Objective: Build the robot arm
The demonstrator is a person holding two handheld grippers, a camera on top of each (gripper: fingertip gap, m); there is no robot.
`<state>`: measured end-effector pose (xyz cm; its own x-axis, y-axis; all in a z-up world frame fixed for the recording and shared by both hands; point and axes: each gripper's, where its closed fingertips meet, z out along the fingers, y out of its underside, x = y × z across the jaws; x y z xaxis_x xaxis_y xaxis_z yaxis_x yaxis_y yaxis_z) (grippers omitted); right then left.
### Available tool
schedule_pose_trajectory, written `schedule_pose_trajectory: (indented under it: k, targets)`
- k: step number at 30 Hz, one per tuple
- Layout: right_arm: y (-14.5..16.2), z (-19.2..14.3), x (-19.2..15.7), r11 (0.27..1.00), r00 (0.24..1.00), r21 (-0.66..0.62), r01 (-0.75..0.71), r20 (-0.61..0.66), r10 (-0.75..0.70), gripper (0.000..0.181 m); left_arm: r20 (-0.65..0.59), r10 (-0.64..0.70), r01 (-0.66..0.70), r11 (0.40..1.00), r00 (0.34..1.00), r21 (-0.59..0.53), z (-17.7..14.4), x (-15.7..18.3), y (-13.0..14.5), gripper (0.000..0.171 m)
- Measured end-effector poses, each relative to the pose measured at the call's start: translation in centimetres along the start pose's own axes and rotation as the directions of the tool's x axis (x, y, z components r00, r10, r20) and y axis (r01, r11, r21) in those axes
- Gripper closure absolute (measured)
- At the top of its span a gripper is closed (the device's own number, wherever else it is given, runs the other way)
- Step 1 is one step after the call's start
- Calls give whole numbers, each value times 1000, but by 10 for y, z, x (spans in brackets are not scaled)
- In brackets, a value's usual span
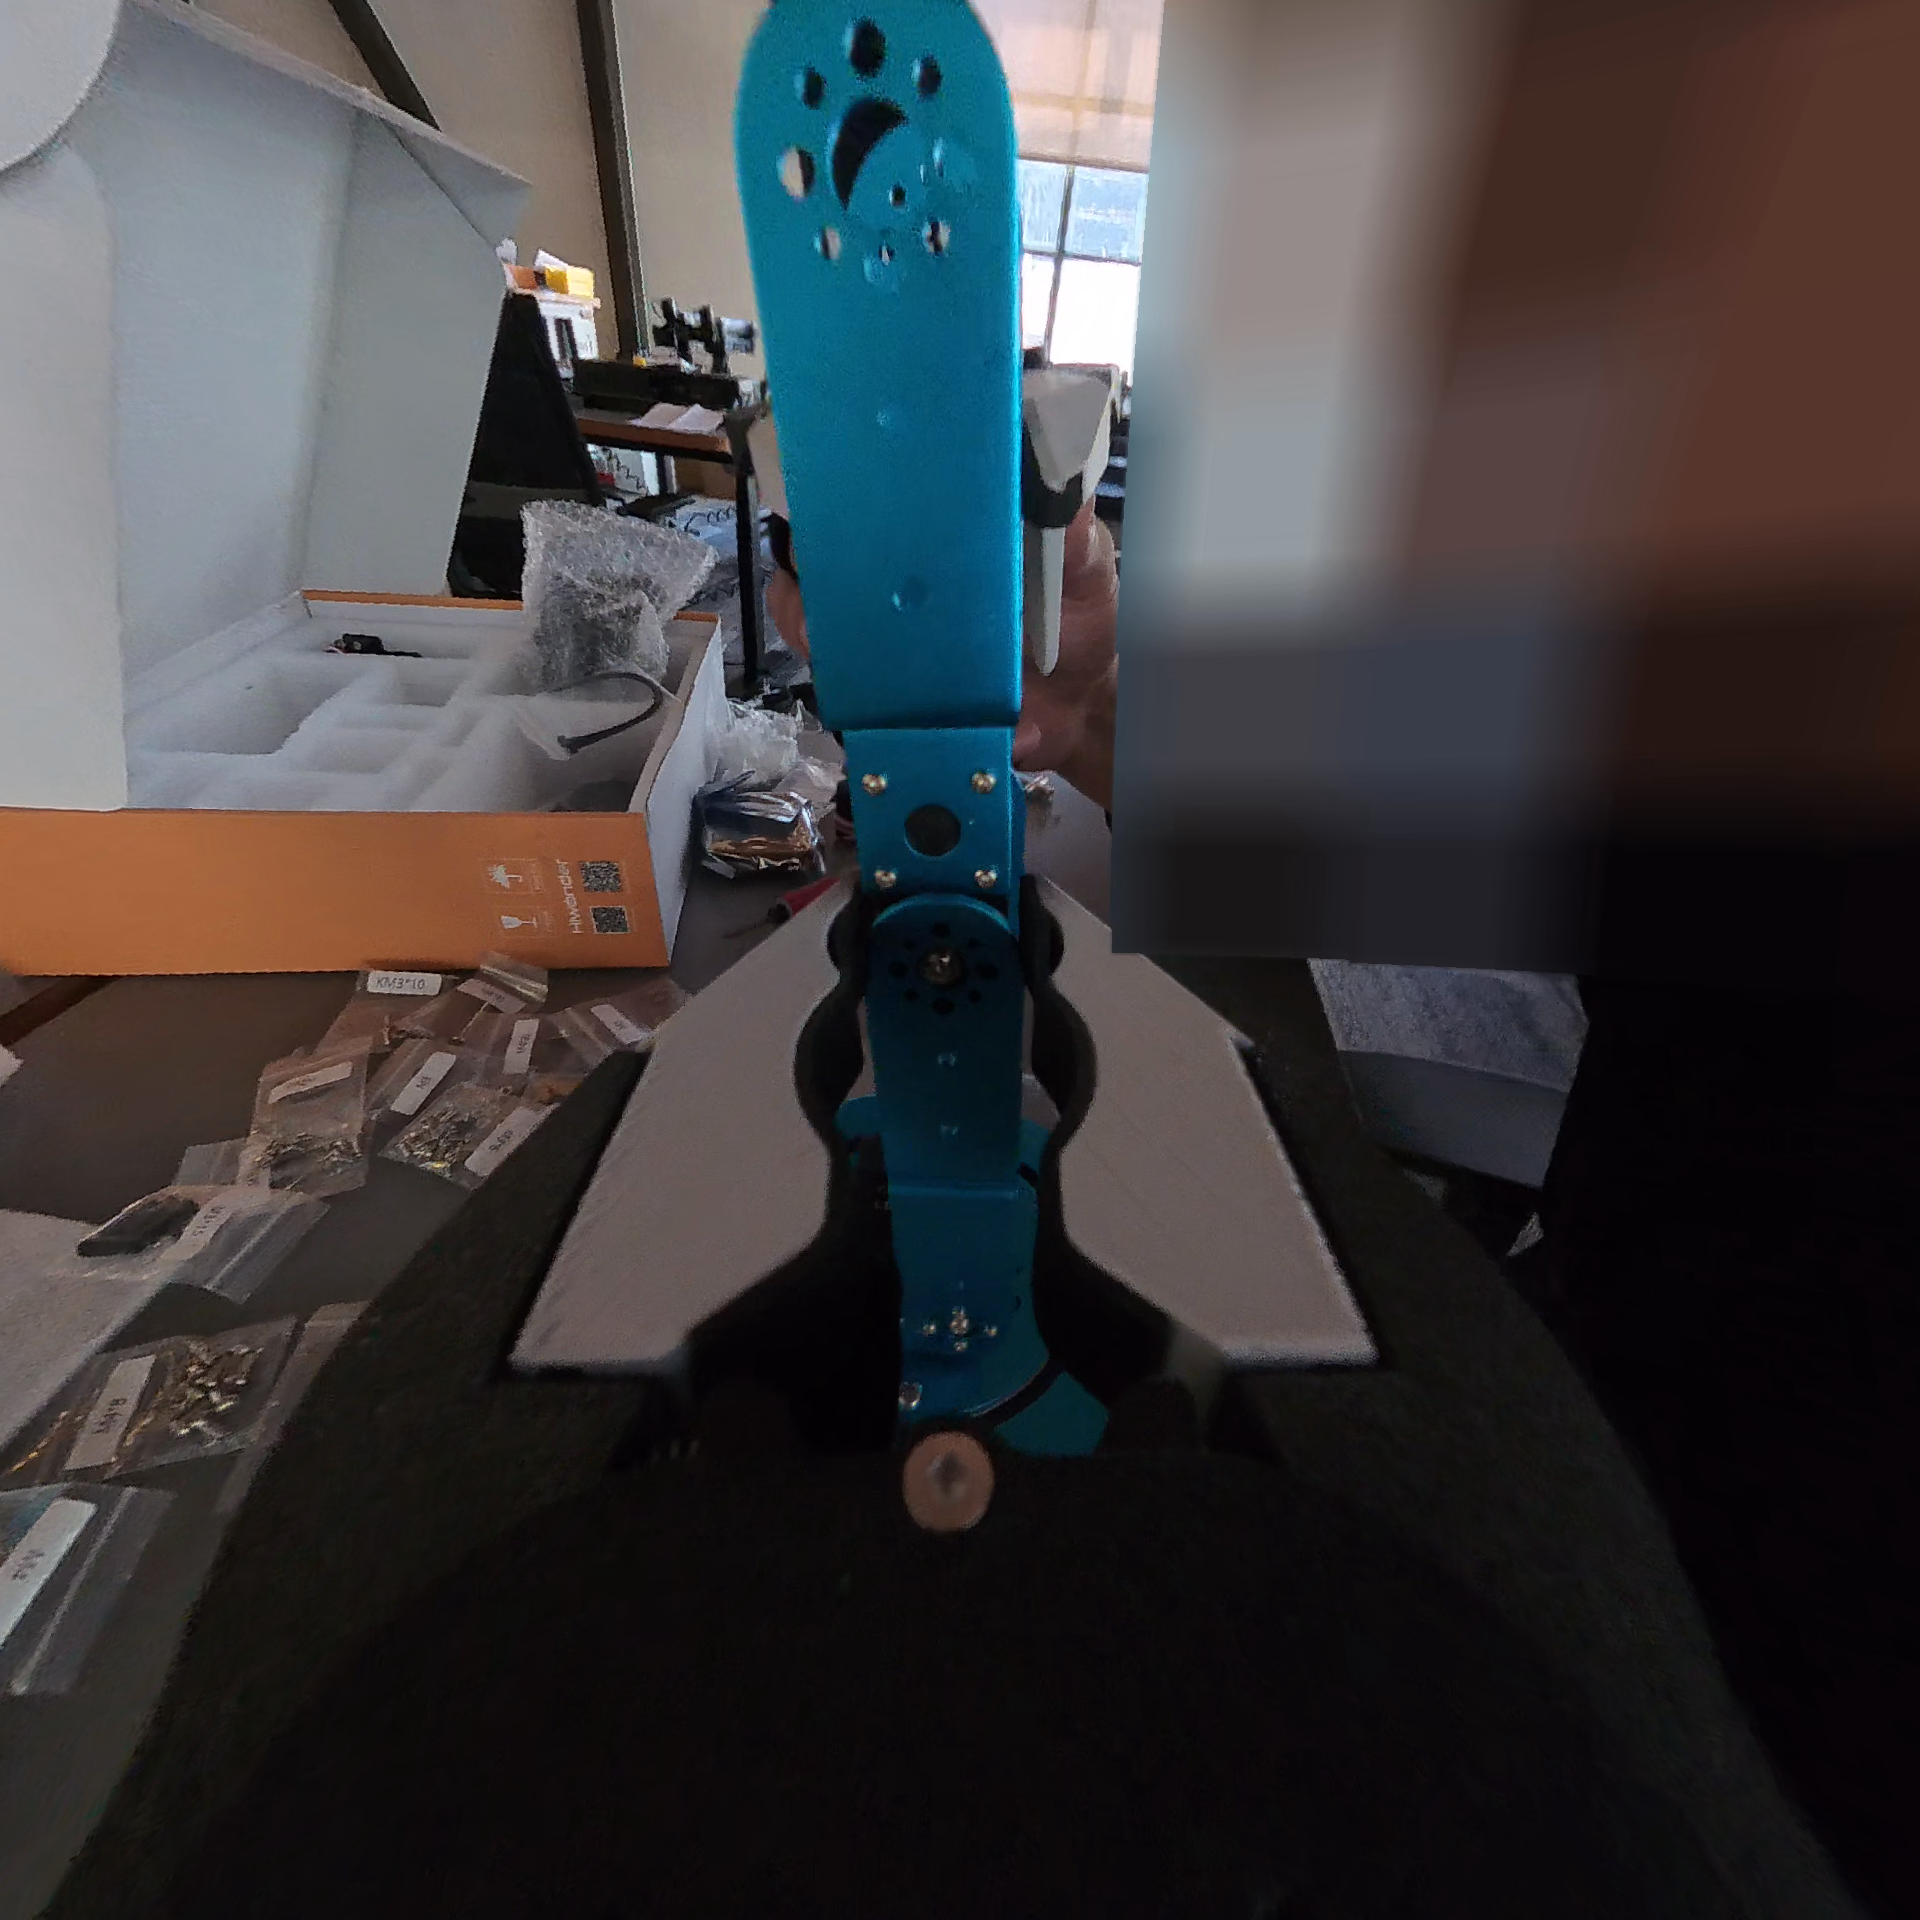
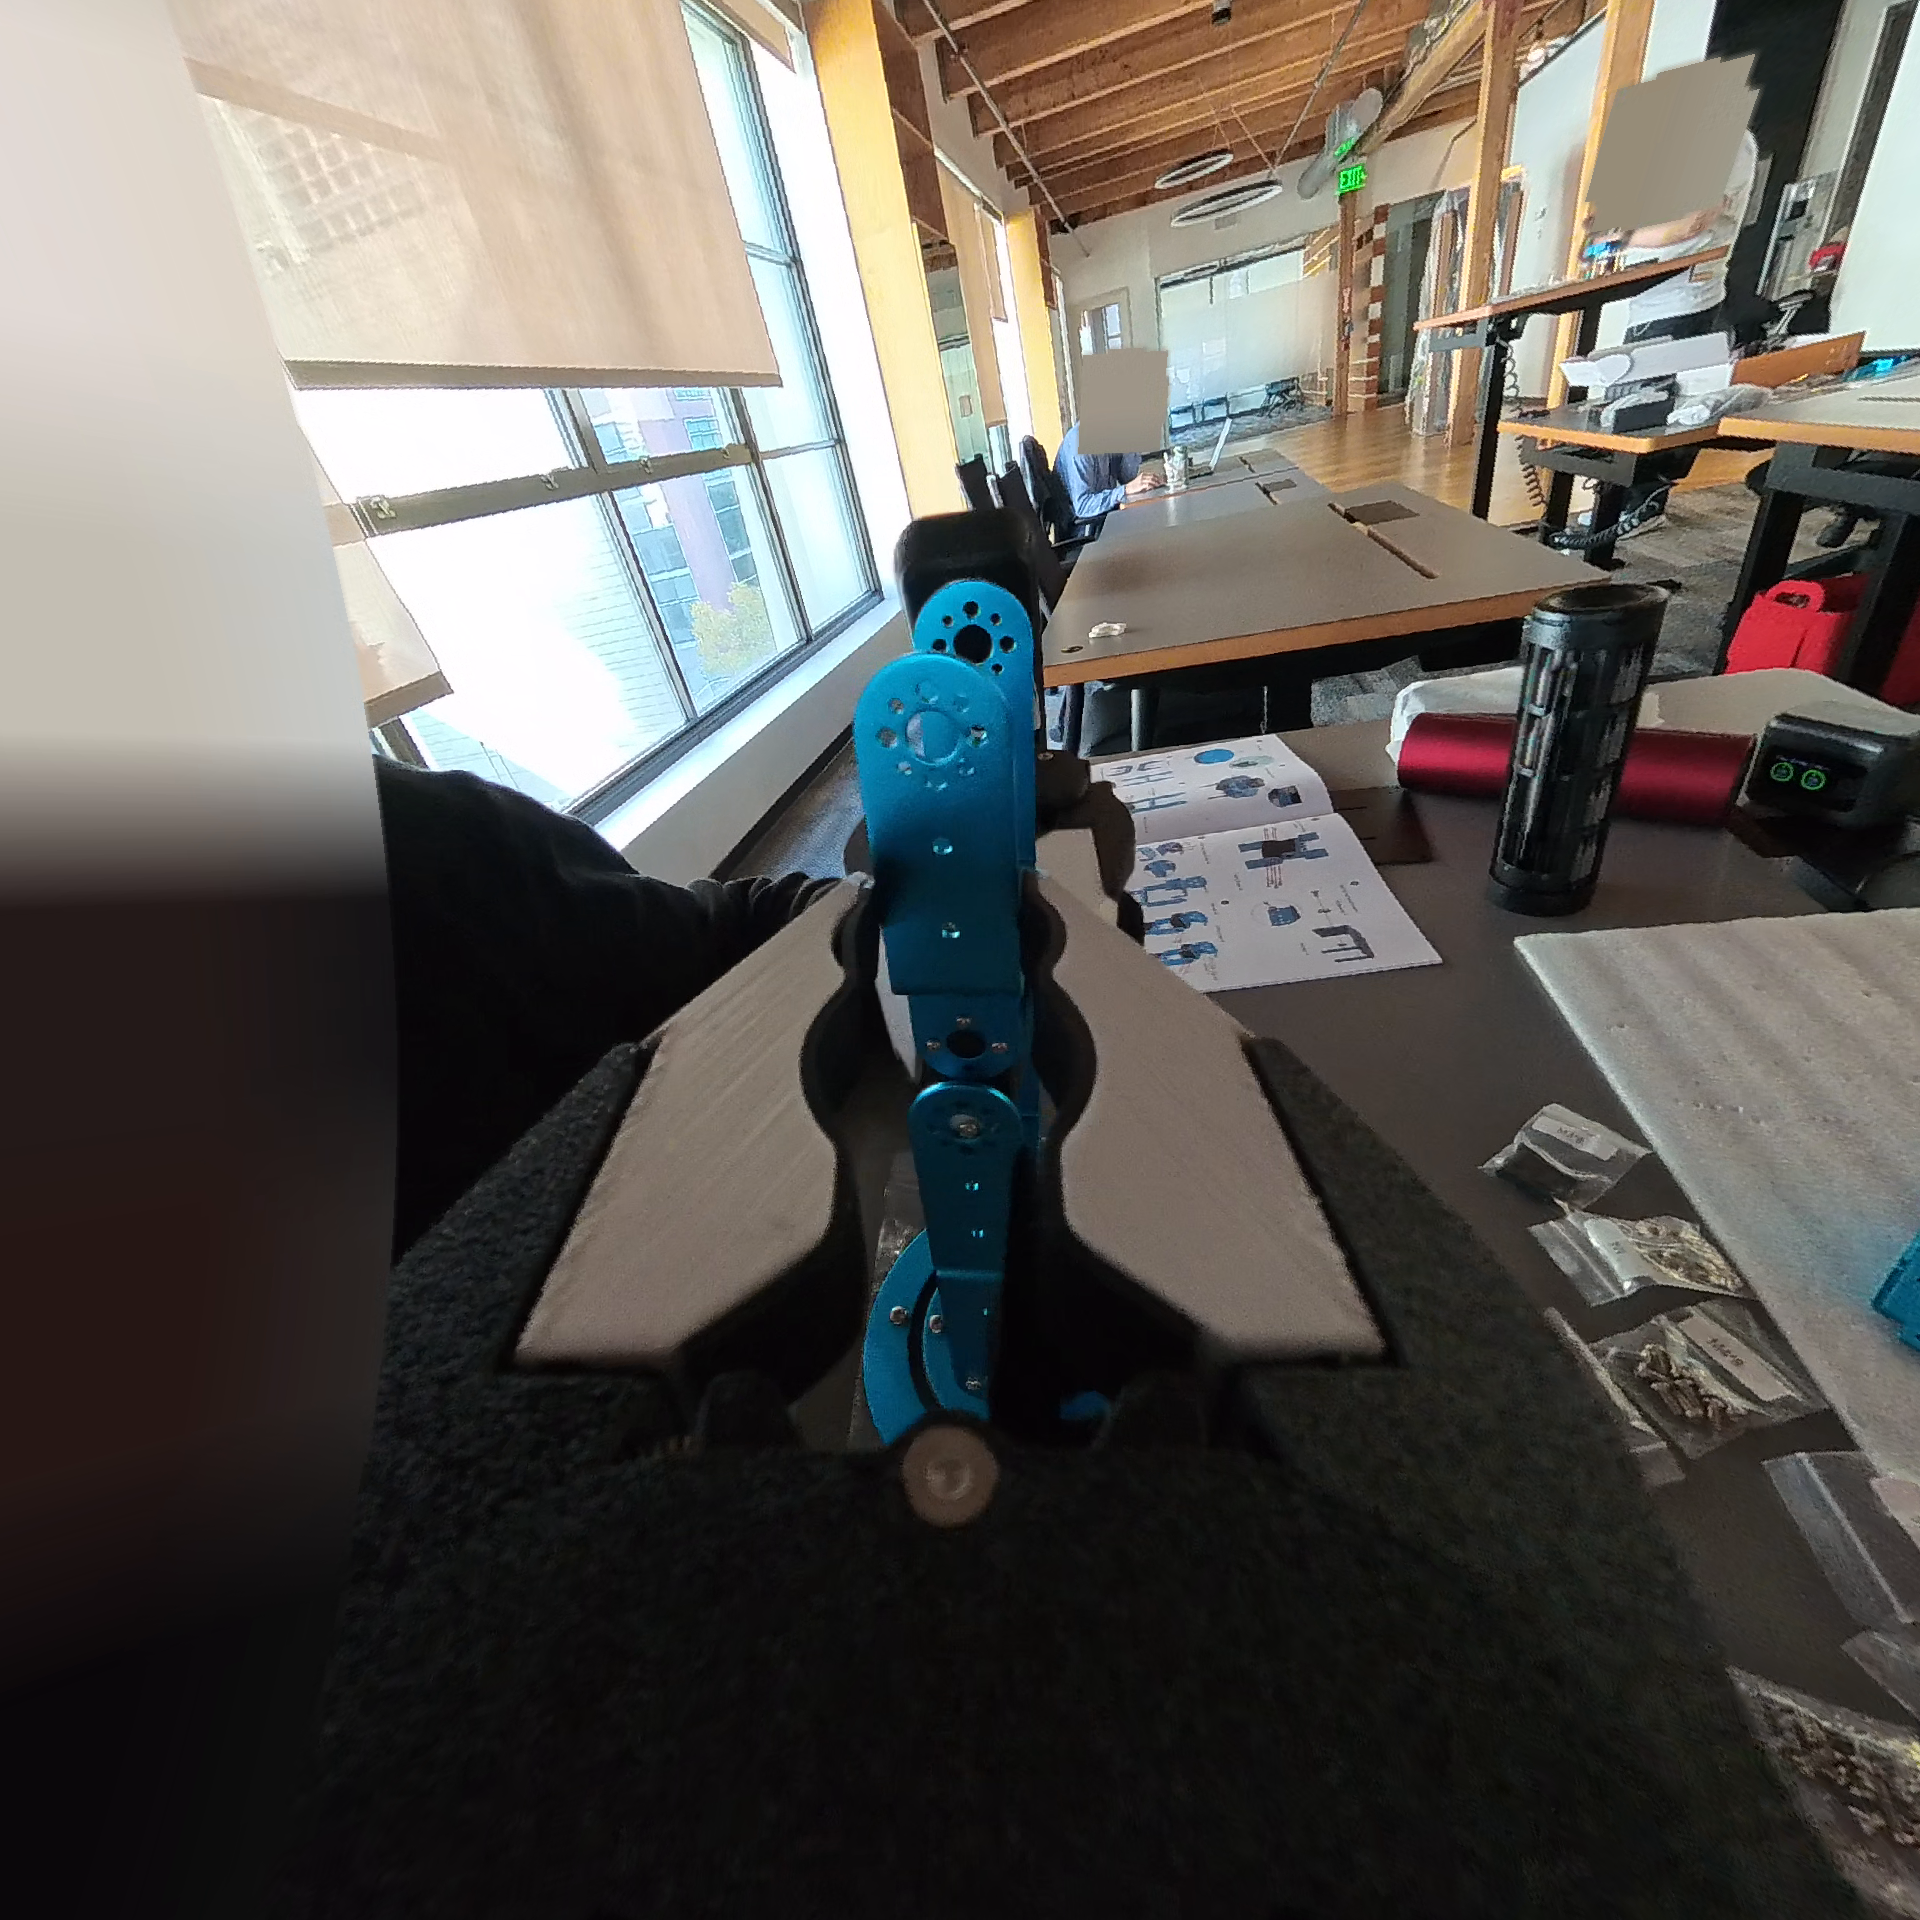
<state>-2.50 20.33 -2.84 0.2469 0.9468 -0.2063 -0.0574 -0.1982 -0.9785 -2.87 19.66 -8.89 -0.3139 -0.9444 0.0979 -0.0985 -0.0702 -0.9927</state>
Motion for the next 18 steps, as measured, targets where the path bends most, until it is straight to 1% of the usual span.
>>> schedule_pose_trajectory:
  k: [3, 6, 8, 10, 11, 12, 13, 14, 15, 16, 18]
  targets:
    - [0, 0, -5, 1000, 1000, 8, 16, 22, -16, 156, 6, 44, -43, 999, 999, -20, 2, 0, 3, 149]
    - [-1, 0, -10, 1000, 998, 19, 23, 53, -24, 154, -2, 29, -29, 1000, 1000, -6, 1, 0, 2, 150]
    - [2, 0, -15, 999, 996, 6, 40, 82, -40, 143, -5, 33, -33, 999, 999, 9, 1, -1, 2, 150]
    - [17, -2, -13, 994, 994, -56, 89, 73, -85, 138, -10, 29, -29, 1000, 1000, 12, 1, -1, 2, 150]
    - [18, -3, -13, 992, 991, -36, 119, 74, -116, 130, -13, 30, -30, 999, 999, 12, 1, 0, 2, 150]
    - [21, -5, -13, 989, 988, -37, 140, 69, -137, 127, -14, 32, -32, 999, 999, 13, 1, 0, 2, 150]
    - [31, -6, -7, 983, 987, -92, 158, 44, -154, 129, -16, 34, -34, 999, 999, 14, 1, 0, 1, 150]
    - [39, -6, 2, 974, 983, -140, 180, -14, -184, 128, -16, 38, -38, 999, 999, 17, 1, 0, 1, 150]
    - [41, -6, 7, 967, 974, -139, 212, -55, -222, 128, -16, 44, -44, 999, 999, 20, 1, 0, 1, 150]
    - [41, -5, 7, 964, 968, -124, 234, -67, -243, 130, -14, 53, -53, 998, 999, 24, 1, 0, 1, 150]
    - [53, 0, 4, 963, 972, -156, 219, -56, -230, 134, -14, 48, -48, 998, 999, 27, 1, 0, 1, 150]
